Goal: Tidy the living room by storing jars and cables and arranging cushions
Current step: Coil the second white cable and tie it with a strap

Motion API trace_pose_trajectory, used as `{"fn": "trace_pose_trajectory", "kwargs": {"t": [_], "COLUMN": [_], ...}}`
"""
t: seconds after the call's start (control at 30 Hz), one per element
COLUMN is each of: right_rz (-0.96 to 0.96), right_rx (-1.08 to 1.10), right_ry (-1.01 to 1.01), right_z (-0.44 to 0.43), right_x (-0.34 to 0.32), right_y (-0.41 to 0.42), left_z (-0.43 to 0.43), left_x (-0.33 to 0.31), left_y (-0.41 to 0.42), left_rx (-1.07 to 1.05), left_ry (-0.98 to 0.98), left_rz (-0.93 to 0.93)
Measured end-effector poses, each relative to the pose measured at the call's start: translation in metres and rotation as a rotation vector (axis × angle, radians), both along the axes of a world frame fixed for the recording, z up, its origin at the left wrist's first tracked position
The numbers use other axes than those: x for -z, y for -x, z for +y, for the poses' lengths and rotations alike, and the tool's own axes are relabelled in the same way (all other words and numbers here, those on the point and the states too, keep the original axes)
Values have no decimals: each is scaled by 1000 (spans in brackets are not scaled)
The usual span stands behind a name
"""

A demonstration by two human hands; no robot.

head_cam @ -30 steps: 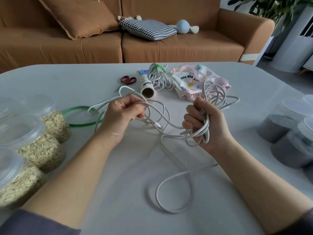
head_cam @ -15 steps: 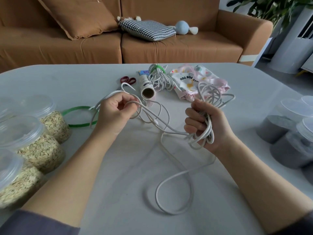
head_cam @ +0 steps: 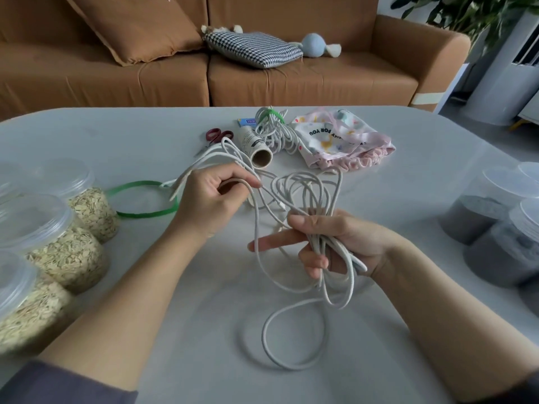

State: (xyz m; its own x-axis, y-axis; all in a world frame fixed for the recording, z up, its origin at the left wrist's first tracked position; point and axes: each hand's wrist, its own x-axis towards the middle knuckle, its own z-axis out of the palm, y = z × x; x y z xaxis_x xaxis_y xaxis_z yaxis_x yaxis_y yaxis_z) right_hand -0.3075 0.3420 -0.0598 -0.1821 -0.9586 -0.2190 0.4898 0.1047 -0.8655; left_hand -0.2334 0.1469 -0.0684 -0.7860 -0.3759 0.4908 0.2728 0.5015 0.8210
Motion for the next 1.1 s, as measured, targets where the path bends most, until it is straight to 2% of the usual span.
{"fn": "trace_pose_trajectory", "kwargs": {"t": [0.1,0.3,0.43,0.57,0.83,0.93,1.1], "right_rz": [43,40,23,62,37,14,-150], "right_rx": [-22,120,150,259,516,610,746], "right_ry": [21,-11,-23,93,223,281,436], "right_z": [-6,-16,-16,-16,-16,-15,-11], "right_x": [2,4,1,-1,2,2,-3], "right_y": [-8,-16,-14,-12,-9,-6,2], "left_z": [1,5,8,12,0,-3,-9], "left_x": [2,8,8,11,13,14,14], "left_y": [2,7,9,10,11,11,10], "left_rx": [9,104,173,229,-13,-26,-73], "left_ry": [5,-63,-250,-363,-184,-227,-297], "left_rz": [-3,-27,3,22,123,112,125]}}
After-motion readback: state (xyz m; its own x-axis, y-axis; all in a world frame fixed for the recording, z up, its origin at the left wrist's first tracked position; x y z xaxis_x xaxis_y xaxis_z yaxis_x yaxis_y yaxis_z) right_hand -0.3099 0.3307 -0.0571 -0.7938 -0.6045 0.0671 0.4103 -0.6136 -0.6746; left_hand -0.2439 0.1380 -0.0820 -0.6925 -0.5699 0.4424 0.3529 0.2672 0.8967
